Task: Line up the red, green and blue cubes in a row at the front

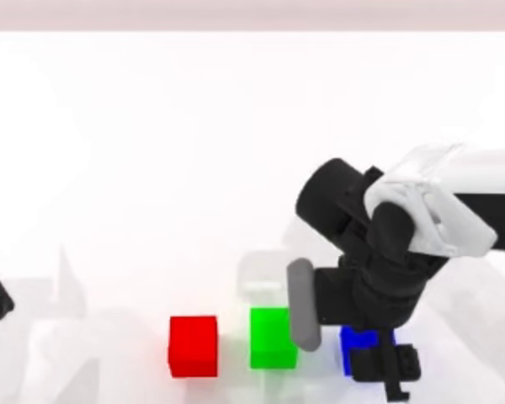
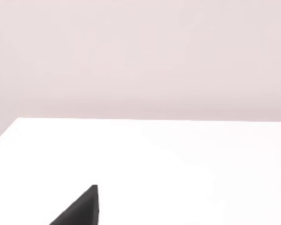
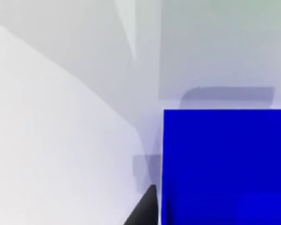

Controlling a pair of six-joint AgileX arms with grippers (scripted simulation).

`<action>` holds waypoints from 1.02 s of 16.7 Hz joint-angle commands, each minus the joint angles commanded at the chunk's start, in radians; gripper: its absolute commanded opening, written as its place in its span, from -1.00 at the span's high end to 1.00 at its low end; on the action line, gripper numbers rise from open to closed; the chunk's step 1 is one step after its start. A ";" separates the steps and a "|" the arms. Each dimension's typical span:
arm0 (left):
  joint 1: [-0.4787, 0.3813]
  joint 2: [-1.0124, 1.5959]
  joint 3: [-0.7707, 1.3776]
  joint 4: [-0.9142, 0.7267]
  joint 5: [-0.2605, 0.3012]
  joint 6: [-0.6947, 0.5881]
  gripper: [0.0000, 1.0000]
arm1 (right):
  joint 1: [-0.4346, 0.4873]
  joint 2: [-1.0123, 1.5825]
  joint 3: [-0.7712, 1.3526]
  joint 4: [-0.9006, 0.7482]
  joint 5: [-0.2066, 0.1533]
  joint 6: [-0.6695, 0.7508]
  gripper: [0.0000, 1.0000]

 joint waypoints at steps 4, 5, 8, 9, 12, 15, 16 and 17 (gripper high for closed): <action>0.000 0.000 0.000 0.000 0.000 0.000 -1.00 | 0.000 0.000 0.000 0.000 0.000 0.000 -1.00; 0.000 0.000 0.000 0.000 0.000 0.000 -1.00 | 0.000 0.000 0.000 0.000 0.000 0.000 -1.00; 0.000 0.000 0.000 0.000 0.000 0.000 -1.00 | 0.000 0.000 0.000 0.000 0.000 0.000 -1.00; 0.000 0.000 0.000 0.000 0.000 0.000 -1.00 | 0.000 0.000 0.000 0.000 0.000 0.000 -1.00; 0.000 0.000 0.000 0.000 0.000 0.000 -1.00 | 0.000 -0.002 0.003 -0.004 0.000 -0.001 -1.00; 0.000 0.000 0.000 0.000 0.000 0.000 -1.00 | 0.004 -0.023 0.053 -0.073 -0.001 -0.005 -1.00; 0.000 0.000 0.000 0.000 0.000 0.000 -1.00 | 0.004 -0.035 0.077 -0.112 -0.001 -0.004 -1.00; 0.000 0.000 0.000 0.000 0.000 0.000 -1.00 | 0.004 -0.048 0.101 -0.154 -0.001 -0.004 -1.00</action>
